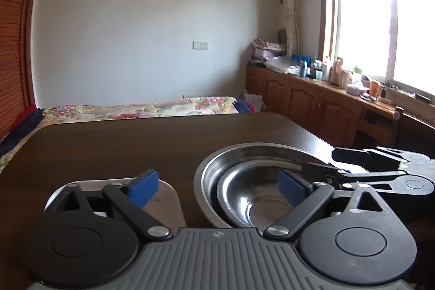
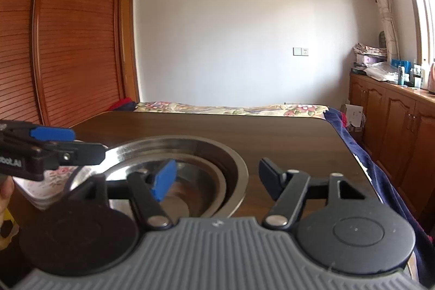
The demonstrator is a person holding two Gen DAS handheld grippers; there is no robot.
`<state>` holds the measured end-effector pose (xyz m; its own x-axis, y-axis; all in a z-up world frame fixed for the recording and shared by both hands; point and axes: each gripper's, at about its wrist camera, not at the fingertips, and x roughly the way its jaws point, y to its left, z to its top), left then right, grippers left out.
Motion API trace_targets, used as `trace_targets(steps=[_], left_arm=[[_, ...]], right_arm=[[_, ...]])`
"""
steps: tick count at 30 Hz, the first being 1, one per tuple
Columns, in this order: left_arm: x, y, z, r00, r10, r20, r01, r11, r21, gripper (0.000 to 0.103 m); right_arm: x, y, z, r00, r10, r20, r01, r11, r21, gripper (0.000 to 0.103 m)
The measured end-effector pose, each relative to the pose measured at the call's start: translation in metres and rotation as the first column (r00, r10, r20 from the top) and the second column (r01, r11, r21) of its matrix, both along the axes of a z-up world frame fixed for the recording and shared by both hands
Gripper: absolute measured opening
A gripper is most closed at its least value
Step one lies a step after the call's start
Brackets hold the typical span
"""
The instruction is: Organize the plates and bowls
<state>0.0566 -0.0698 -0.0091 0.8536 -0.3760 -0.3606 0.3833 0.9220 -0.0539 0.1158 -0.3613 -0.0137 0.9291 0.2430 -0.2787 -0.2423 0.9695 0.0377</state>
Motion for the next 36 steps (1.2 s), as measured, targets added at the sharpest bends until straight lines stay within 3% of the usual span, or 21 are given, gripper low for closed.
trace_targets(steps=[2, 10, 17, 20, 24, 26, 30, 36], left_arm=[[0.000, 0.000, -0.002, 1.000, 0.009, 0.015, -0.009, 1.000, 0.001, 0.100], [-0.003, 0.001, -0.014, 1.000, 0.024, 0.019, -0.023, 1.000, -0.017, 0.099], [0.000, -0.004, -0.016, 1.000, 0.011, -0.009, -0.011, 1.000, 0.006, 0.076], [0.003, -0.006, -0.020, 0.999, -0.002, -0.043, 0.002, 1.000, 0.006, 0.062], [0.004, -0.008, -0.024, 0.998, -0.013, -0.065, 0.014, 1.000, 0.014, 0.052], [0.004, -0.010, -0.025, 0.997, -0.012, -0.075, 0.014, 1.000, 0.026, 0.046], [0.002, -0.011, -0.026, 0.997, -0.019, -0.080, 0.021, 1.000, 0.014, 0.044], [0.000, -0.008, -0.026, 0.997, -0.011, -0.071, 0.011, 1.000, 0.006, 0.040]], right_arm=[[0.000, 0.001, -0.003, 1.000, -0.014, 0.013, 0.014, 1.000, -0.005, 0.081], [0.002, 0.002, -0.017, 0.999, -0.035, -0.005, 0.035, 0.999, 0.034, 0.083], [0.003, -0.004, -0.016, 1.000, -0.028, -0.001, 0.028, 0.997, 0.073, 0.083], [0.003, -0.005, -0.017, 1.000, -0.021, -0.007, 0.021, 0.996, 0.082, 0.076], [0.007, -0.005, -0.018, 1.000, -0.013, -0.023, 0.015, 0.997, 0.081, 0.059], [0.008, -0.007, -0.018, 1.000, -0.005, -0.031, 0.008, 0.994, 0.106, 0.055], [0.007, -0.006, -0.019, 1.000, -0.007, -0.027, 0.011, 0.992, 0.127, 0.037], [0.003, -0.006, -0.023, 1.000, -0.023, -0.015, 0.025, 0.988, 0.151, 0.034]])
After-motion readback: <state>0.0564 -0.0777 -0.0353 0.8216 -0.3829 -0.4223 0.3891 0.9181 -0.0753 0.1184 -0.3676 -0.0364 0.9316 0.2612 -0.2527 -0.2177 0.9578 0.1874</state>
